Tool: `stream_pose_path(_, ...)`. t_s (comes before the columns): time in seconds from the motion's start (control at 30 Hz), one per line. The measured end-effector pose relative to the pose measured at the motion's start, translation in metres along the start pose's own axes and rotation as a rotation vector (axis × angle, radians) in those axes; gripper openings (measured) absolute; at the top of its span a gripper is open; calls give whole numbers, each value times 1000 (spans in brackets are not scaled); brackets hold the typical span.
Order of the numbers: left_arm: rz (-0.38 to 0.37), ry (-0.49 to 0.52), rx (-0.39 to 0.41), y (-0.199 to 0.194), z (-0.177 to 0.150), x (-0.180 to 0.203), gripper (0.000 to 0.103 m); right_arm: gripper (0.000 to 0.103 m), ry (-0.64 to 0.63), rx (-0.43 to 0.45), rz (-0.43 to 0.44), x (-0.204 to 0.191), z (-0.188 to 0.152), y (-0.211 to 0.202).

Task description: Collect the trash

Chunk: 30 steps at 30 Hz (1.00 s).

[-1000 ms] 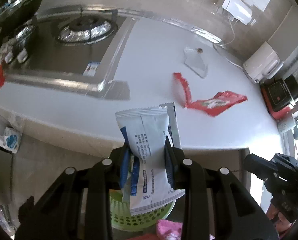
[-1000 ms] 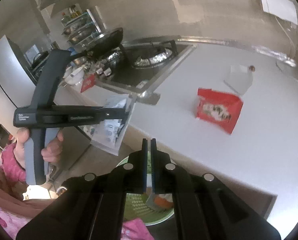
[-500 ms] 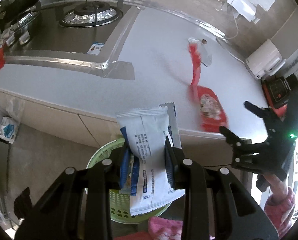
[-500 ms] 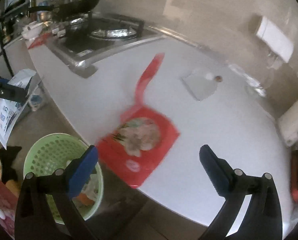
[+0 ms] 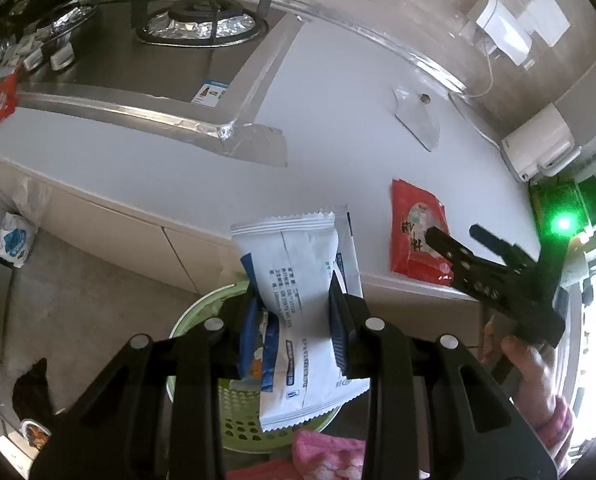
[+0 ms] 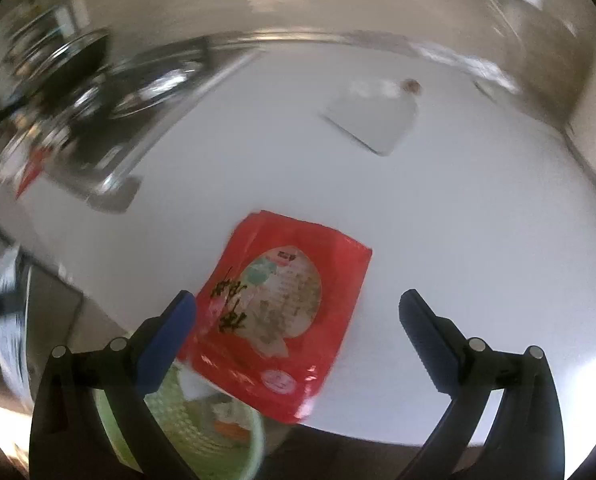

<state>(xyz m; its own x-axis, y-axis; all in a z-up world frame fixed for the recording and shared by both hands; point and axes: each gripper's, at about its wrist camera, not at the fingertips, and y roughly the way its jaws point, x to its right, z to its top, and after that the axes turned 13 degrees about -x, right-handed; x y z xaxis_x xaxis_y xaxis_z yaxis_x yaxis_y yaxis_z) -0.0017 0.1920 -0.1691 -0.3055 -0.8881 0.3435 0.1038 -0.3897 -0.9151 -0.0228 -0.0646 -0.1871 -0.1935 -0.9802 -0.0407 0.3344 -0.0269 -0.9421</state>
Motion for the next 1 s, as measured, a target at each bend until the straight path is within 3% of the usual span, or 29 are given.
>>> stream_pose_path(0.2, -6, -4, 11, -3, -2, -2, 29, 100, 167, -59, -84, -16, 10, 14)
stream_pose_path(0.4, -12, 7, 29, -11, -8, -6, 29, 100, 244, -71, -173, -28, 16, 25)
stream_pose_path(1.0, -39, 30, 51, -27, -24, -12, 29, 101, 247, -102, -151, -35, 13, 33)
